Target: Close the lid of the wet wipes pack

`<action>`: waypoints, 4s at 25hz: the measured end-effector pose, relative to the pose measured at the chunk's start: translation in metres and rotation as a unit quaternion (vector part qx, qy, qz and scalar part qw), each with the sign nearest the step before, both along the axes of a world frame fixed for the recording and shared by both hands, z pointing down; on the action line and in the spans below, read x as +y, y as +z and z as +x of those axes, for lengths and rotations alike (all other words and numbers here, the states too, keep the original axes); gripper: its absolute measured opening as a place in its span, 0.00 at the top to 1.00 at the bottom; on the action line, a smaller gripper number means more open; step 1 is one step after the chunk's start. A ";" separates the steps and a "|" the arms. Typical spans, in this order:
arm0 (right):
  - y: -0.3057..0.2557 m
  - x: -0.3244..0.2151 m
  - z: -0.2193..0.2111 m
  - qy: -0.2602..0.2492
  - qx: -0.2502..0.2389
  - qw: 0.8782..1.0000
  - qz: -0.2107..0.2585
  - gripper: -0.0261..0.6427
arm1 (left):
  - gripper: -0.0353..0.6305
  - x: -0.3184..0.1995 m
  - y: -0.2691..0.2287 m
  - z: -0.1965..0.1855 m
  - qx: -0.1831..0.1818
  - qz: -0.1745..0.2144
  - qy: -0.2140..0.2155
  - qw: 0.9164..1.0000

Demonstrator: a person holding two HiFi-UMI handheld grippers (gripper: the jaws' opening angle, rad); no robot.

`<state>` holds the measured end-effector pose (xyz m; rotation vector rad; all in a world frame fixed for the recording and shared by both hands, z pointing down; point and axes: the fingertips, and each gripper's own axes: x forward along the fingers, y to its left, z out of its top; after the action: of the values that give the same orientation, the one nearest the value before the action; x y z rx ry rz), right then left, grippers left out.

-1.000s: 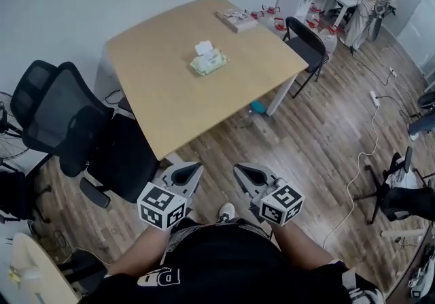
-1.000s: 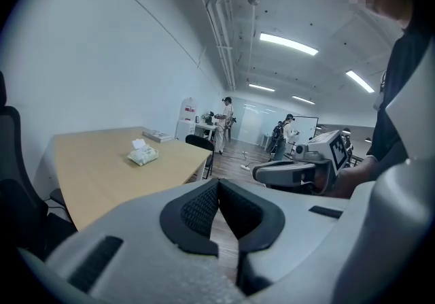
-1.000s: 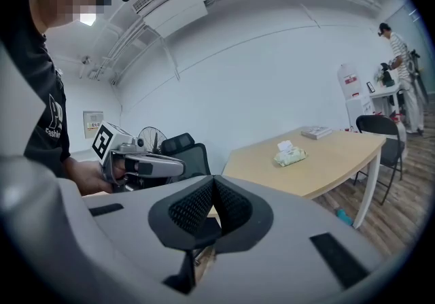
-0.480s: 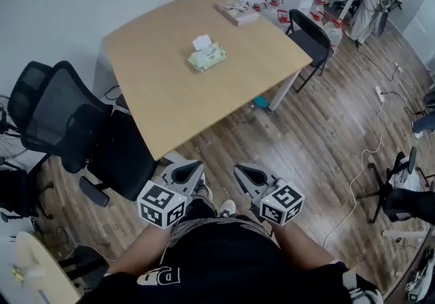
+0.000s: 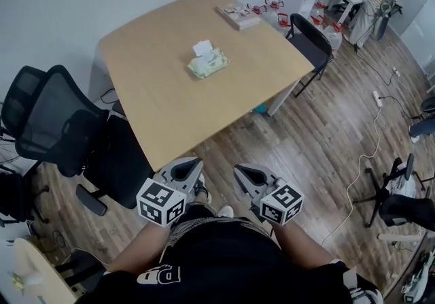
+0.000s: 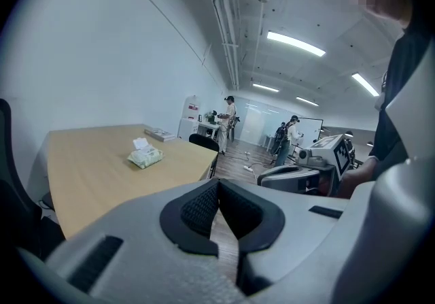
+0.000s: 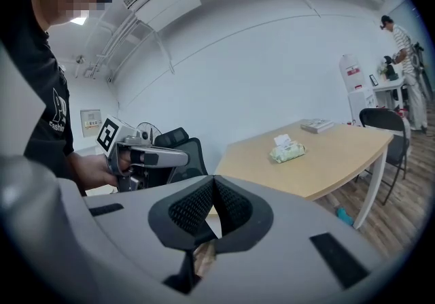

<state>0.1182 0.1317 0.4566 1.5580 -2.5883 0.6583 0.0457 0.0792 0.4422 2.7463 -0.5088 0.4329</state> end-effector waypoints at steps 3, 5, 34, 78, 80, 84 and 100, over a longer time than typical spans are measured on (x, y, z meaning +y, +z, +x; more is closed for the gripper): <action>0.002 -0.023 0.003 0.000 0.004 1.000 -0.006 0.95 | 0.92 -0.023 0.004 0.001 0.000 -0.004 0.000 1.000; 0.002 -0.041 0.005 -0.003 0.007 1.000 -0.009 0.95 | 0.92 -0.041 0.006 0.002 -0.002 -0.006 -0.001 1.000; 0.025 -0.262 -0.004 -0.008 0.064 0.996 -0.066 0.95 | 0.92 -0.264 0.051 -0.012 -0.014 -0.046 0.006 0.999; 0.097 -0.518 0.109 -0.156 0.350 0.922 -0.054 0.94 | 0.92 -0.334 0.069 -0.029 -0.043 -0.071 -0.189 0.978; 0.105 -0.527 0.111 -0.168 0.363 0.915 -0.060 0.91 | 0.92 -0.333 0.071 -0.029 -0.044 -0.074 -0.197 0.977; 0.114 -0.544 0.113 -0.193 0.395 0.896 -0.057 0.90 | 0.92 -0.332 0.071 -0.028 -0.044 -0.079 -0.208 0.974; 0.142 -0.586 0.106 -0.313 0.538 0.782 -0.019 0.83 | 0.92 -0.333 0.076 -0.040 -0.050 -0.085 -0.250 0.963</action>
<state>0.2238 -0.4541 0.5987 0.5835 -1.8851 -0.2276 0.0059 -0.2538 0.5180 2.3247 -1.1000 0.4595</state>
